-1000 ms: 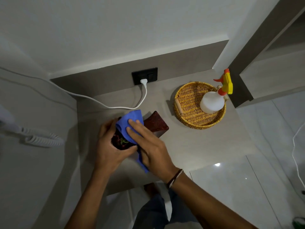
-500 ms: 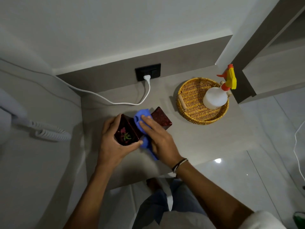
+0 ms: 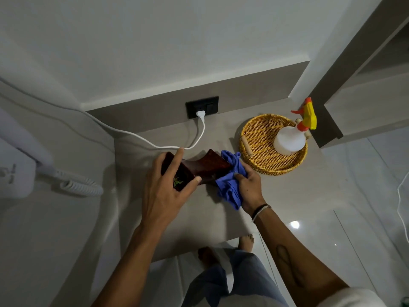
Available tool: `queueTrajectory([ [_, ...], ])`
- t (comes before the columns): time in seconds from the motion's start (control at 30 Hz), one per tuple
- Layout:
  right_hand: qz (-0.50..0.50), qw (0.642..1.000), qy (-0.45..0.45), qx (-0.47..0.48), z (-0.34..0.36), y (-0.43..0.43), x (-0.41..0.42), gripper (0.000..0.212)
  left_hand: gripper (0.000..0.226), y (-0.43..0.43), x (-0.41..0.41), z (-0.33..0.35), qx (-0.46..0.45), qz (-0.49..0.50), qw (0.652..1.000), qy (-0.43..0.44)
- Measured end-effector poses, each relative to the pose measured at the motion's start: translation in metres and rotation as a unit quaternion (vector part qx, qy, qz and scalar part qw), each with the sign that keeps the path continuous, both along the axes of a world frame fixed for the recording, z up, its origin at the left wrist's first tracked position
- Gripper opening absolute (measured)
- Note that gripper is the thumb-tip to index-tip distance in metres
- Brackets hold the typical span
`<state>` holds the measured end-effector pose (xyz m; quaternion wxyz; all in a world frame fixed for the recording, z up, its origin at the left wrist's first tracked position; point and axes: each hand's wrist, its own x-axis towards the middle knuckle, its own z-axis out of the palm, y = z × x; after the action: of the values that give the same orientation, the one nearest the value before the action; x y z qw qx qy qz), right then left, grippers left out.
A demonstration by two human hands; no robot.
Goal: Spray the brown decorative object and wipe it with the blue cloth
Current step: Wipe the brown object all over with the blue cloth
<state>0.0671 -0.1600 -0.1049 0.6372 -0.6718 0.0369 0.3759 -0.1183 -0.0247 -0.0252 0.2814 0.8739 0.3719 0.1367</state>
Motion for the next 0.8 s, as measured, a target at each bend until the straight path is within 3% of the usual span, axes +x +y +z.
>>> queueTrajectory([
  [0.23,0.015,0.995,0.091,0.043,0.004,0.012,0.012,0.039,0.043,0.02,0.012,0.008,-0.065,0.129,0.988,0.05],
  [0.37,0.027,0.997,0.068,0.022,-0.004,0.011,0.015,0.044,0.044,0.034,0.008,0.008,-0.138,0.186,0.973,0.002],
  [0.5,0.019,0.999,-0.023,-0.028,-0.01,0.007,0.013,0.046,0.046,0.035,0.004,0.005,-0.231,0.22,0.948,-0.01],
  [0.6,0.07,0.997,-0.038,-0.02,-0.01,0.011,0.004,0.045,0.068,0.032,0.004,0.006,-0.251,0.178,0.951,0.01],
  [0.73,0.07,0.996,-0.042,-0.027,-0.014,0.018,0.011,0.046,0.138,0.022,-0.007,0.009,-0.242,0.038,0.965,0.093],
  [0.8,0.071,0.996,-0.04,-0.032,-0.015,0.019,0.016,0.046,0.147,0.015,-0.013,0.01,-0.197,-0.017,0.973,0.118],
])
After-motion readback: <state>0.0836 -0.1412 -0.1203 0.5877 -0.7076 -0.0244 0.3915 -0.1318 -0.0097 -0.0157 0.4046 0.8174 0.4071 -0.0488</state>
